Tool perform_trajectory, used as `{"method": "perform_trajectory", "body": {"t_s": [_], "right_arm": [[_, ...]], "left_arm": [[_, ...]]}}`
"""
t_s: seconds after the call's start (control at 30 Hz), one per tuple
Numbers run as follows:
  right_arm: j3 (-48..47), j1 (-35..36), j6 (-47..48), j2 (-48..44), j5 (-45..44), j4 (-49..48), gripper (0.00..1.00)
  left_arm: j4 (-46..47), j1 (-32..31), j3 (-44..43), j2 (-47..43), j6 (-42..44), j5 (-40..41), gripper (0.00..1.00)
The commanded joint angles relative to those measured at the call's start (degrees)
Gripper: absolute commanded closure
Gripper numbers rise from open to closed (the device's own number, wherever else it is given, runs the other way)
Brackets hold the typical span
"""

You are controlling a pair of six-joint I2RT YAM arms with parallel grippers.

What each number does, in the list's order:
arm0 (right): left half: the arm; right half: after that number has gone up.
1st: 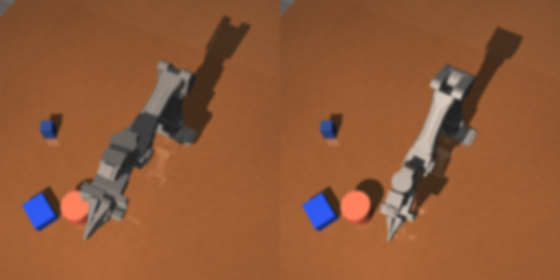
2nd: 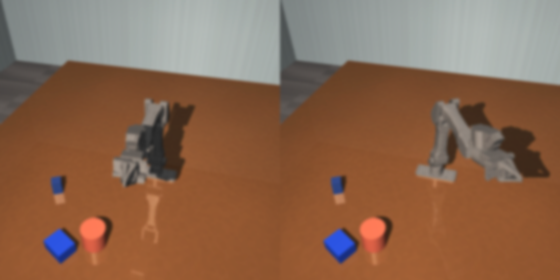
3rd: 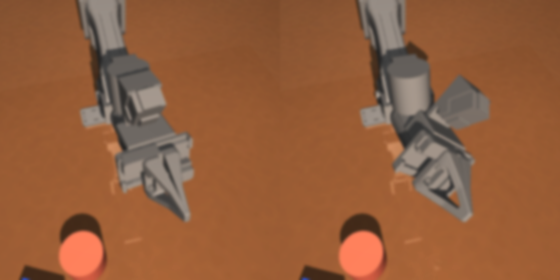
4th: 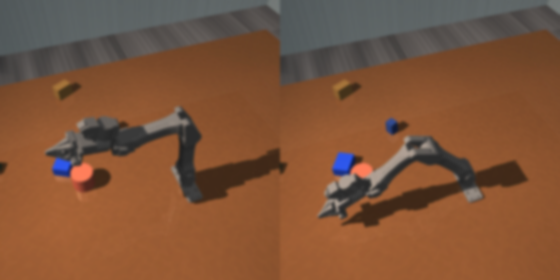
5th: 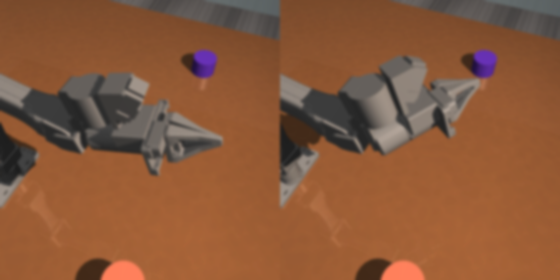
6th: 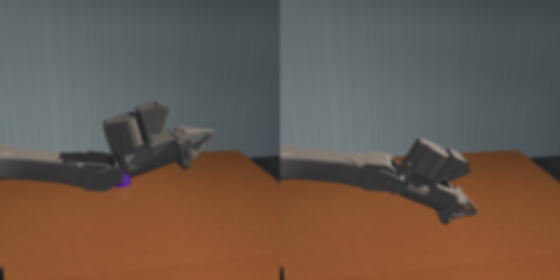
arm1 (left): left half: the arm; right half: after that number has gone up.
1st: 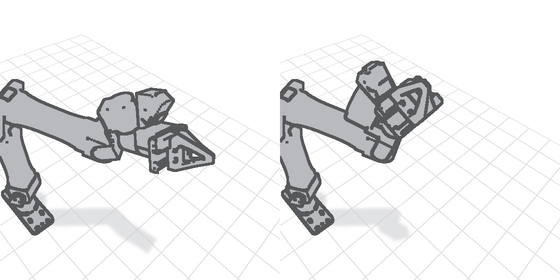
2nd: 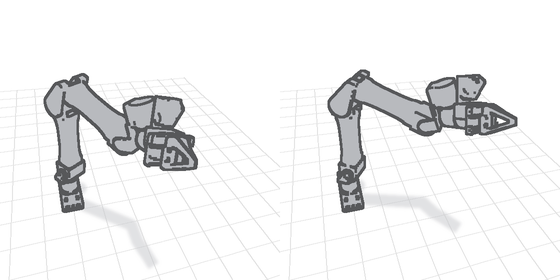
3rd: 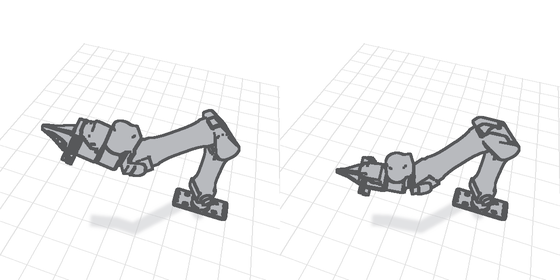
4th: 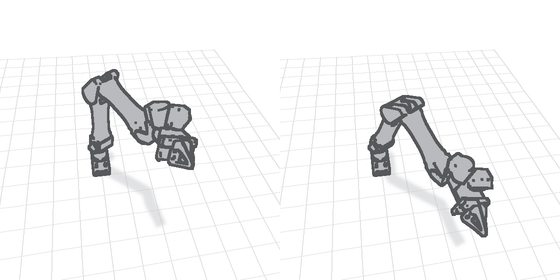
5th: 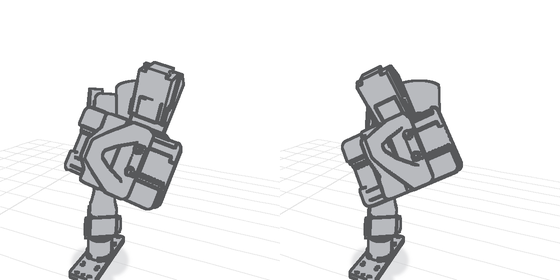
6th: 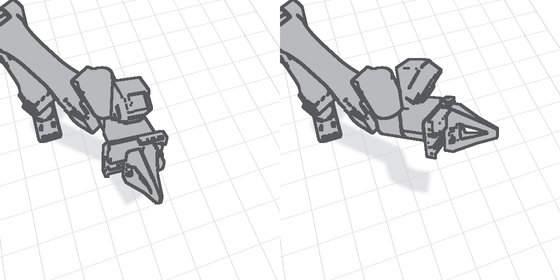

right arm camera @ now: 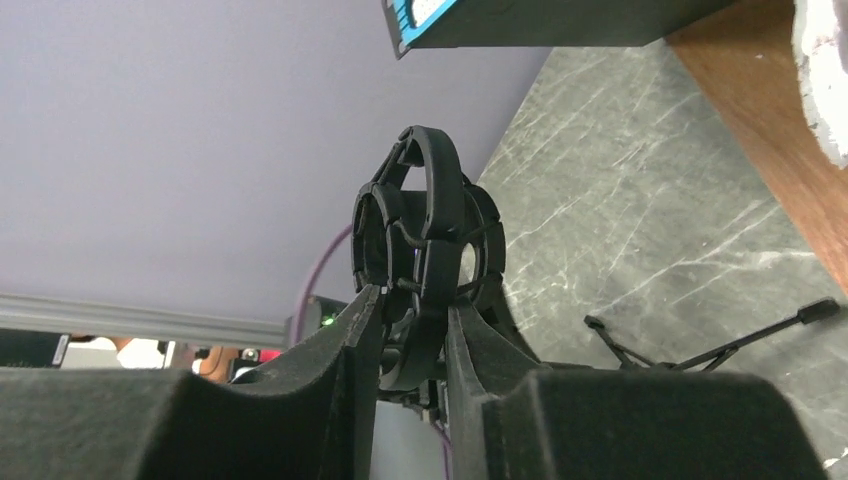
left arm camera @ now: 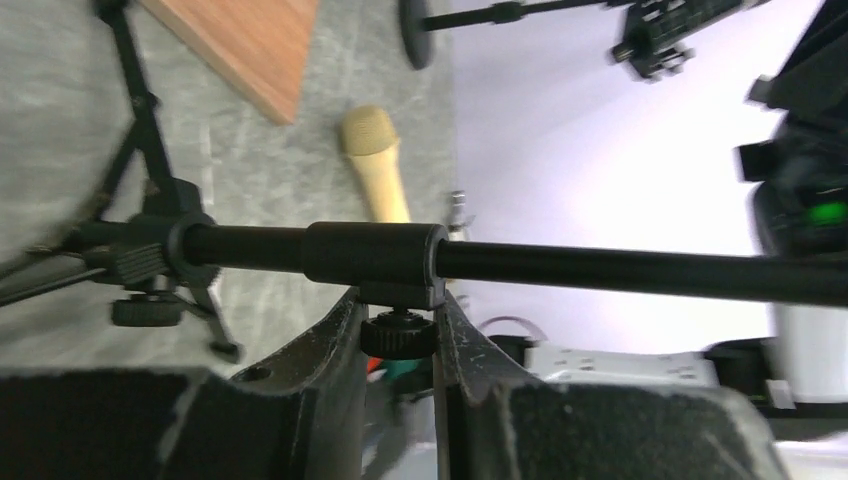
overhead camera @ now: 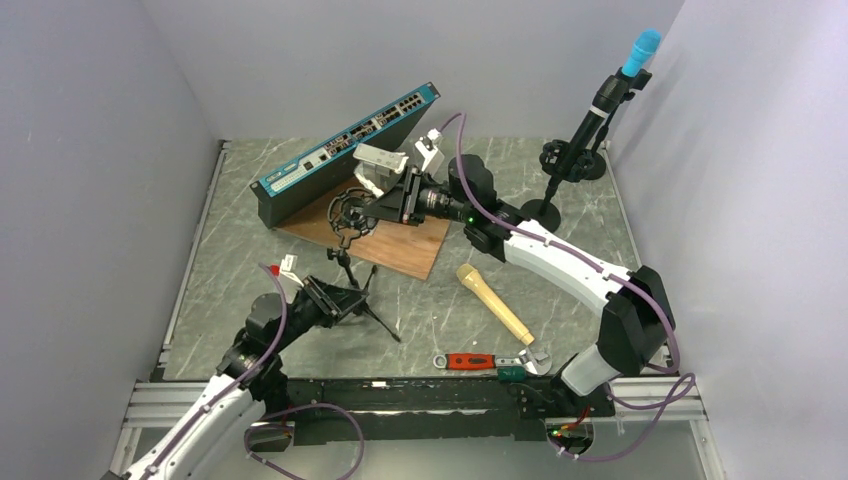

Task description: Remove the microphone from the stand

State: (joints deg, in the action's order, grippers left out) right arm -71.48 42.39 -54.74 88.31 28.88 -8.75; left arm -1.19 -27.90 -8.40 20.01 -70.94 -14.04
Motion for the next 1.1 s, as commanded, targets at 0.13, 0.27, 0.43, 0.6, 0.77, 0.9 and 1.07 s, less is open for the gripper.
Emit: {"method": "perform_trajectory", "body": {"t_s": [0.13,0.27,0.43,0.6,0.77,0.9,1.07], "right_arm": [[1.9,0.7,-0.5,0.1,2.5,-5.8,0.77],[1.7,0.8,-0.7,0.4,2.2,-5.7,0.78],[1.8,0.7,-0.3,0.2,1.7,-5.2,0.8],[3.7,0.8,1.3,-0.9,1.4,-6.0,0.8],[5.9,0.8,1.6,-0.7,2.7,-8.1,0.85],[6.6,0.7,2.3,-1.2,2.7,-7.9,0.86],[7.0,0.8,4.6,-2.9,0.7,-5.6,0.86]], "left_arm": [[44.7,2.1,20.6,2.5,-34.6,-6.5,1.0],[40.9,2.1,20.5,-2.8,-37.3,-3.4,1.0],[20.6,2.1,15.6,-10.1,-32.8,-3.5,1.0],[6.0,2.2,12.6,-11.5,-27.3,-3.5,0.9],[3.8,2.1,10.8,-7.7,-23.6,-3.0,0.4],[-8.7,2.2,1.5,-4.1,-11.6,-1.9,0.2],[-25.1,2.2,-11.7,1.3,8.4,3.4,0.18]]}}
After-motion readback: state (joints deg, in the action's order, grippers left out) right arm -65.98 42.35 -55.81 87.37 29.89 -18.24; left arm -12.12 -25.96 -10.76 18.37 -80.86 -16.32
